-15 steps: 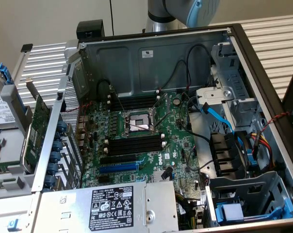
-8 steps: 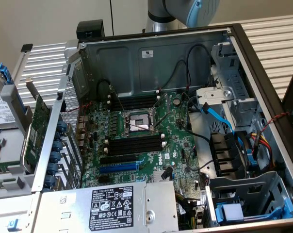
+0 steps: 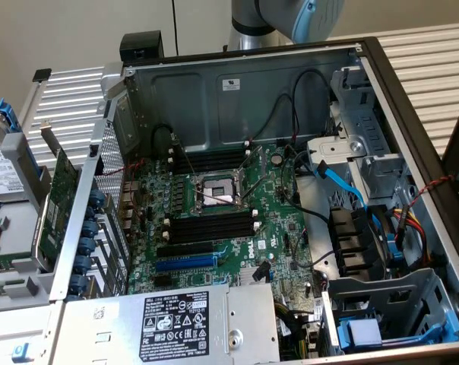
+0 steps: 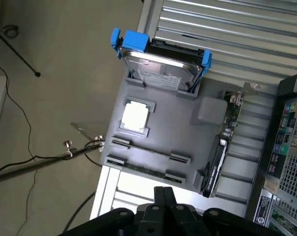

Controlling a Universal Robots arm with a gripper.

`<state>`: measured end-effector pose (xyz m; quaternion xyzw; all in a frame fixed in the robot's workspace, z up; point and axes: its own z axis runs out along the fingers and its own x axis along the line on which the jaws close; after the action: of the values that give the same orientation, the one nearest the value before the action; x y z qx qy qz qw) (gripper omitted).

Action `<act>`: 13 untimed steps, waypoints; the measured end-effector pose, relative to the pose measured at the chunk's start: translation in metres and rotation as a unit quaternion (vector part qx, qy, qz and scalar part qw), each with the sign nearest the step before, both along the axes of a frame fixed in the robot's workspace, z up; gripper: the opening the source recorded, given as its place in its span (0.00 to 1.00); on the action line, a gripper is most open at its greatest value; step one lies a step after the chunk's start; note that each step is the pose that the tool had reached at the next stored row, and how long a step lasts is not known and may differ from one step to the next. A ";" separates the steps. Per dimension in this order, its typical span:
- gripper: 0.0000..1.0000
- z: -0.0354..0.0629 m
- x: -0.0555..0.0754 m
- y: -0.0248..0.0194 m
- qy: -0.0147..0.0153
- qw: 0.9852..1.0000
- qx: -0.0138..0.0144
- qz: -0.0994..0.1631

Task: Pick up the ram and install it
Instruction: 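Pick up the ram and move it above insertion slot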

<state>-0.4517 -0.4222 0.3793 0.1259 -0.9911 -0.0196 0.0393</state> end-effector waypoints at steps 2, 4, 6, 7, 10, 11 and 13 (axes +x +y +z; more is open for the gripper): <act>0.11 -0.0004 0.000 0.0000 0.000 1.000 0.000 0.018; 0.11 -0.0008 0.000 0.0000 0.000 0.999 0.000 0.036; 0.11 -0.0012 0.000 0.0000 0.000 0.998 0.000 0.055; 0.11 -0.0014 0.000 0.0000 0.000 0.998 0.000 0.064; 0.11 -0.0019 0.000 0.0000 0.000 0.996 0.000 0.091; 0.11 -0.0021 0.000 0.0000 0.000 0.995 0.000 0.100; 0.11 -0.0023 0.000 0.0000 -0.001 0.993 0.000 0.118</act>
<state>-0.4518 -0.4222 0.3770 0.2424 -0.9692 -0.0144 0.0400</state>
